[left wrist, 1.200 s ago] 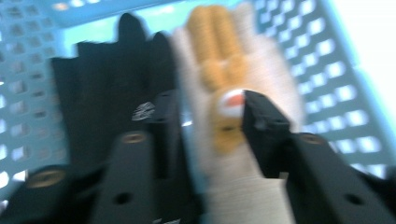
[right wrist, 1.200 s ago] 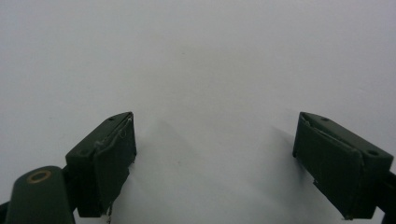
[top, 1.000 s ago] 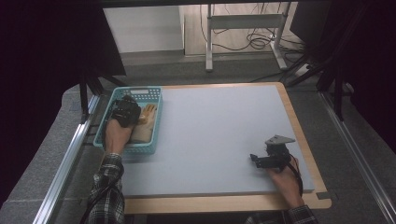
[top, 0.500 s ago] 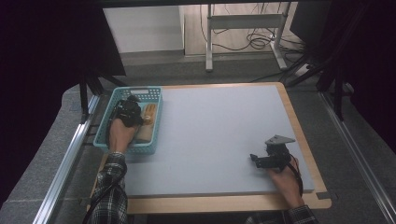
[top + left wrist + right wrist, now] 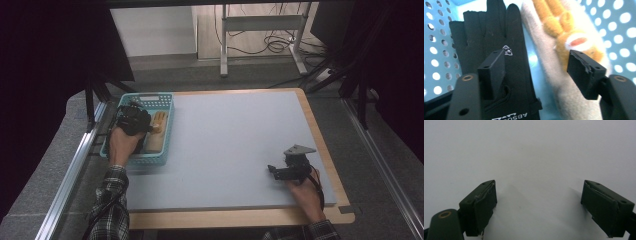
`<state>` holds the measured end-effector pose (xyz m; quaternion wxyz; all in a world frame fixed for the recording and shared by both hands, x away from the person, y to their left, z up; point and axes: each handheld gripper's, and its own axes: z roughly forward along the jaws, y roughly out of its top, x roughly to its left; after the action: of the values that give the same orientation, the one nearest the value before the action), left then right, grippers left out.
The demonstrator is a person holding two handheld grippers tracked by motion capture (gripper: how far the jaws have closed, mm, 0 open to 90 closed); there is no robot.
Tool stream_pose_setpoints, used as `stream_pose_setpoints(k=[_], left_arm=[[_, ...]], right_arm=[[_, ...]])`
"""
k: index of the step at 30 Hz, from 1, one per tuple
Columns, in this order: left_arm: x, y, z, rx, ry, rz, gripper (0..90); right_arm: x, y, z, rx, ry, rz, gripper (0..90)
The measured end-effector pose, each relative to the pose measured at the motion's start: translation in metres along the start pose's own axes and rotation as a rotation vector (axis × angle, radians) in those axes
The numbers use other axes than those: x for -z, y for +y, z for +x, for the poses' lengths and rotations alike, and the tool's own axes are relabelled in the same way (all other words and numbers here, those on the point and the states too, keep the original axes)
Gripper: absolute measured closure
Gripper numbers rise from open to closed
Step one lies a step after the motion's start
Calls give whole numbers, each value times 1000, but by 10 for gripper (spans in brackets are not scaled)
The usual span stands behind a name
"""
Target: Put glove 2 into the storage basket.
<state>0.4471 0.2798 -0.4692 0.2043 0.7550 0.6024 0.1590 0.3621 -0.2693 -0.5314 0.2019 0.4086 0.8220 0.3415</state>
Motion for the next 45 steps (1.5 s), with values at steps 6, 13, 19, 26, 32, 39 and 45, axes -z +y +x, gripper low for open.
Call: stream_pose_setpoints(k=[6, 13, 19, 26, 32, 39, 45], left_arm=[[6, -2, 0, 6, -27, -20, 236], [14, -7, 3, 5, -58, -61, 195], [20, -11, 6, 8, -81, -82, 164], [25, -15, 8, 20, -119, -114, 124], [28, -19, 7, 24, -153, -144, 94], [35, -23, 7, 2, -165, -157, 74], [40, -25, 4, -6, -189, -174, 61]], right_arm=[[0, 0, 0, 0, 0, 0, 131], [0, 0, 0, 0, 0, 0, 130], [0, 0, 0, 0, 0, 0, 130], [0, 0, 0, 0, 0, 0, 130], [0, 0, 0, -1, 0, 0, 131], [0, 0, 0, -1, 0, 0, 130], [0, 0, 0, -1, -1, -1, 130]])
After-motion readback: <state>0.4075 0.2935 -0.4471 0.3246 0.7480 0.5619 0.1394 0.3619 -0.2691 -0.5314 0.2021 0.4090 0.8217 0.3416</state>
